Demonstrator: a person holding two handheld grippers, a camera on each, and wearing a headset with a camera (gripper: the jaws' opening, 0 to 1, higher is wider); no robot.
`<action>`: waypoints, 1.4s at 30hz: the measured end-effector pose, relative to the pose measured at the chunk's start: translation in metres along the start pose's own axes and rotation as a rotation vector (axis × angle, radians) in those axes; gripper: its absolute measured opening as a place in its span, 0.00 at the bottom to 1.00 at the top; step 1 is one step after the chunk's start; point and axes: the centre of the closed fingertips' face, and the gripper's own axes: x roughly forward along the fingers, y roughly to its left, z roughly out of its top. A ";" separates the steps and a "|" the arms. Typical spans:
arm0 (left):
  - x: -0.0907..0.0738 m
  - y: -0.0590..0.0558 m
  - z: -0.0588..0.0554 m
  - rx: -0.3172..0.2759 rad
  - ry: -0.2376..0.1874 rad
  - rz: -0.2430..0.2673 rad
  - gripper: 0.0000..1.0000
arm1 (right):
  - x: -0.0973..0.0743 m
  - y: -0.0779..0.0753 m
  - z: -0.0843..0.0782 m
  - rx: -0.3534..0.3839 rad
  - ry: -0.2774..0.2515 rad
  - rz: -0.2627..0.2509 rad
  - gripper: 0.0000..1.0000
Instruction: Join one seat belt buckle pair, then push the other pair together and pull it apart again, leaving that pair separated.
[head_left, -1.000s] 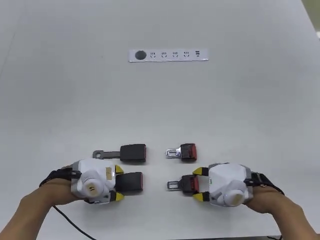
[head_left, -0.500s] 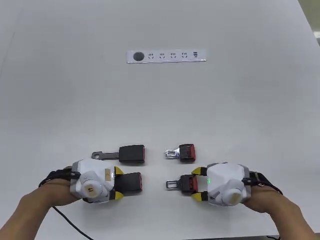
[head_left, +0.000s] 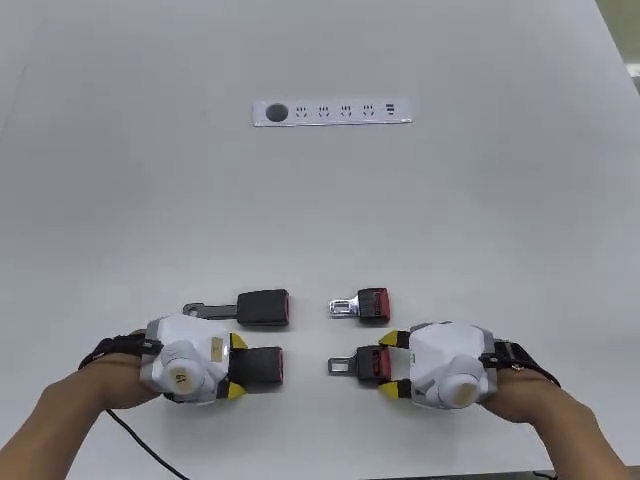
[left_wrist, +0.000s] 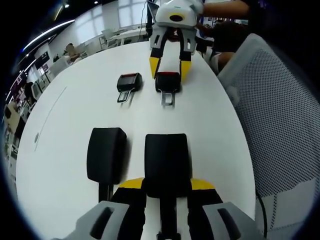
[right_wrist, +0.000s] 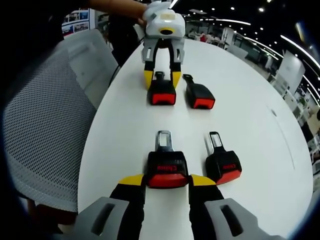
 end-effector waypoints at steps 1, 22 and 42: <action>0.000 0.000 0.000 0.000 0.000 -0.001 0.32 | 0.000 0.000 0.001 -0.001 0.000 0.001 0.30; 0.002 0.000 -0.006 -0.006 0.034 -0.011 0.32 | 0.015 0.001 0.023 -0.014 -0.015 0.020 0.30; 0.003 0.001 -0.005 -0.006 0.050 -0.013 0.32 | 0.035 0.002 0.048 -0.017 -0.043 0.037 0.30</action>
